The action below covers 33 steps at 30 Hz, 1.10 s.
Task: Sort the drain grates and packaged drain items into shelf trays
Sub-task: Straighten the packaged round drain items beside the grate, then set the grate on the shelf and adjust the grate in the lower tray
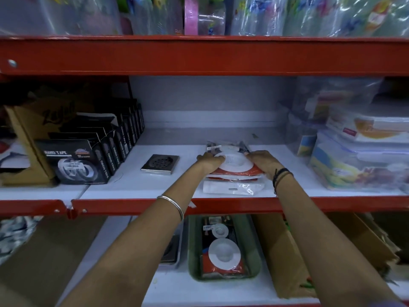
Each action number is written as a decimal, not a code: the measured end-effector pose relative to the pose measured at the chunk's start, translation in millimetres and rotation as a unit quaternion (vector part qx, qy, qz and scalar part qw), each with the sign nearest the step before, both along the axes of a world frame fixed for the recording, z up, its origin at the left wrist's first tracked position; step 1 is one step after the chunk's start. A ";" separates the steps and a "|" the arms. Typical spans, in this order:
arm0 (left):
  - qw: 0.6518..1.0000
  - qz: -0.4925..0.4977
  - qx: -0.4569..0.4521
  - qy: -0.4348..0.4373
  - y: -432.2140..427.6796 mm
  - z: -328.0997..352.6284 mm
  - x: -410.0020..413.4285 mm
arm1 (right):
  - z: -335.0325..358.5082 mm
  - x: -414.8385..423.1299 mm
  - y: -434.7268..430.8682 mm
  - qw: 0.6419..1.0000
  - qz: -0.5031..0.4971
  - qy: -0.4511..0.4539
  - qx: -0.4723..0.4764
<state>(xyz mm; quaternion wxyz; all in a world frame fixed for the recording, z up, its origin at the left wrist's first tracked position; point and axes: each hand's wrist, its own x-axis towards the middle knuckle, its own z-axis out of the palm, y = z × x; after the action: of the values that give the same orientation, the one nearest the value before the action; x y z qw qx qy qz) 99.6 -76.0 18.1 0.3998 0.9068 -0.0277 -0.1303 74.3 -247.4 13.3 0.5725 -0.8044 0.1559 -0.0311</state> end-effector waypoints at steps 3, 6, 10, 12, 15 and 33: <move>1.000 0.005 0.001 0.004 -4.8 2.1 -14.4 | 3.0 -7.4 -4.6 0.999 0.013 0.019 -0.038; 1.000 -0.004 0.019 -0.016 -5.8 8.0 -24.9 | 7.5 -11.6 -4.7 0.995 0.009 0.023 -0.099; 0.994 0.035 0.043 -0.093 8.3 18.3 -33.1 | 18.6 -20.0 -0.2 0.982 -0.007 -0.043 -0.186; 0.977 0.050 0.076 -0.194 29.5 18.0 -35.8 | 25.7 -26.0 11.8 0.969 -0.006 -0.125 -0.213; 0.927 0.053 0.147 -0.340 75.9 12.5 -46.9 | 33.5 -36.4 42.9 0.945 0.038 -0.215 -0.242; 0.868 0.035 0.240 -0.434 228.2 -60.8 -50.4 | -8.5 68.9 210.5 0.890 0.264 -0.008 -0.371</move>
<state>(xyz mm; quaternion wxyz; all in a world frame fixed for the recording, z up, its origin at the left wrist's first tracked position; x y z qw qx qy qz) 49.2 152.2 -42.7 0.1219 0.9403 -0.1344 0.2878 143.3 -36.9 4.8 0.2208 -0.9693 -0.0902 0.0593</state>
